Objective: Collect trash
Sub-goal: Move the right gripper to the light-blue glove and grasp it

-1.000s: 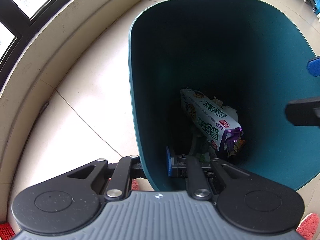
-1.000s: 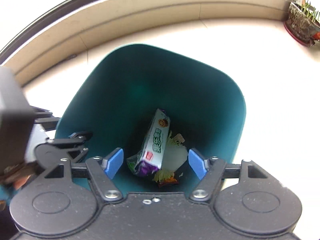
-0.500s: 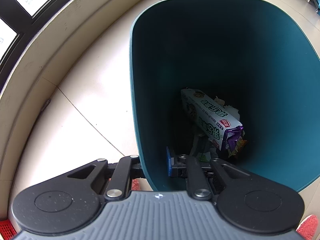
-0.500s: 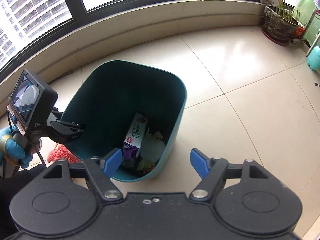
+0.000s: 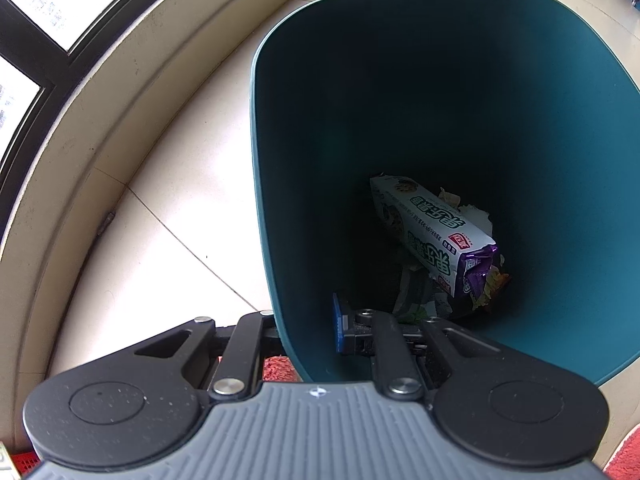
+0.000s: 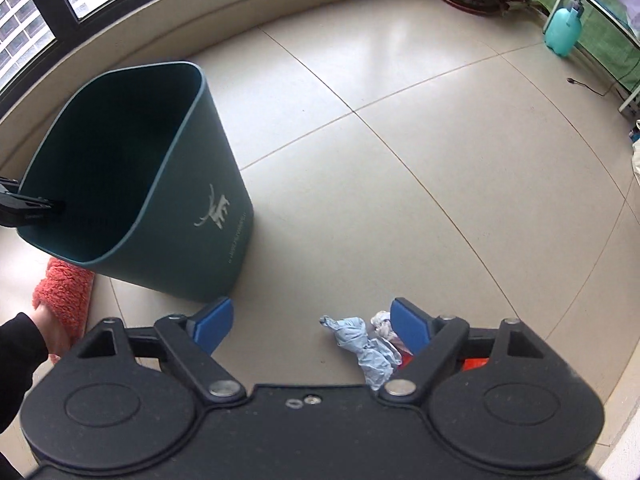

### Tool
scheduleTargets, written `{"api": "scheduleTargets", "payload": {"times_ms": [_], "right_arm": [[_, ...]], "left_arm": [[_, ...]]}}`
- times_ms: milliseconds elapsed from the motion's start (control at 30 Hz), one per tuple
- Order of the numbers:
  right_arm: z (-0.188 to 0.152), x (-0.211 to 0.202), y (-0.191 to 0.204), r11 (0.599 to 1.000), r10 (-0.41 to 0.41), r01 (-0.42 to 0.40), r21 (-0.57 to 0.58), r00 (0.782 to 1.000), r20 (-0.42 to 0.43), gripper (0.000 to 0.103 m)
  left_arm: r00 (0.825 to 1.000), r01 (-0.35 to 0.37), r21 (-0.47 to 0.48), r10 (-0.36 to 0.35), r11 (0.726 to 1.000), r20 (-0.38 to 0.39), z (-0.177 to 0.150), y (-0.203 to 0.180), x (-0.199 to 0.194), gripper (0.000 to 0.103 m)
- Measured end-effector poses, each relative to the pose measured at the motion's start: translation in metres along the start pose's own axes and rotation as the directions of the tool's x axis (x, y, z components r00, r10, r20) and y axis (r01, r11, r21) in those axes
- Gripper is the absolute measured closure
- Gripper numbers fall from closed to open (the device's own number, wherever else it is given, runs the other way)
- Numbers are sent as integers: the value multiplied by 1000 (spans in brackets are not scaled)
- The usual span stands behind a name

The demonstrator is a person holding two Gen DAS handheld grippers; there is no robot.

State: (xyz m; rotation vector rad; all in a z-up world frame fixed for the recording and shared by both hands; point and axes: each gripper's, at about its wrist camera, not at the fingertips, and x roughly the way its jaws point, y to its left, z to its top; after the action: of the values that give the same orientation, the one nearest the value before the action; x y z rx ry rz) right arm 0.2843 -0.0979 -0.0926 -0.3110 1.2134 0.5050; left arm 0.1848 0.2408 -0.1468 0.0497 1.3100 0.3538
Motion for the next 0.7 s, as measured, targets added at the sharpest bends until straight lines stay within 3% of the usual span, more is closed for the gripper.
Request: {"api": "scheduleTargets", "payload": {"times_ms": [200, 367, 533, 700], "right_arm": [[-21, 19, -48, 994, -82, 83, 76, 997, -12, 17], [-41, 50, -84, 984, -71, 82, 157, 995, -75, 17], [-59, 103, -79, 989, -11, 34, 143, 987, -158, 18], [-73, 161, -66, 994, -27, 52, 99, 969, -244, 20]], "left_arm": [[1000, -2, -7, 2, 1000, -5, 0, -3, 4, 88], [1000, -3, -8, 3, 1000, -7, 0, -3, 5, 88], [1000, -4, -6, 4, 1000, -5, 0, -3, 4, 88], [1000, -6, -5, 6, 1000, -4, 0, -4, 4, 88]]}}
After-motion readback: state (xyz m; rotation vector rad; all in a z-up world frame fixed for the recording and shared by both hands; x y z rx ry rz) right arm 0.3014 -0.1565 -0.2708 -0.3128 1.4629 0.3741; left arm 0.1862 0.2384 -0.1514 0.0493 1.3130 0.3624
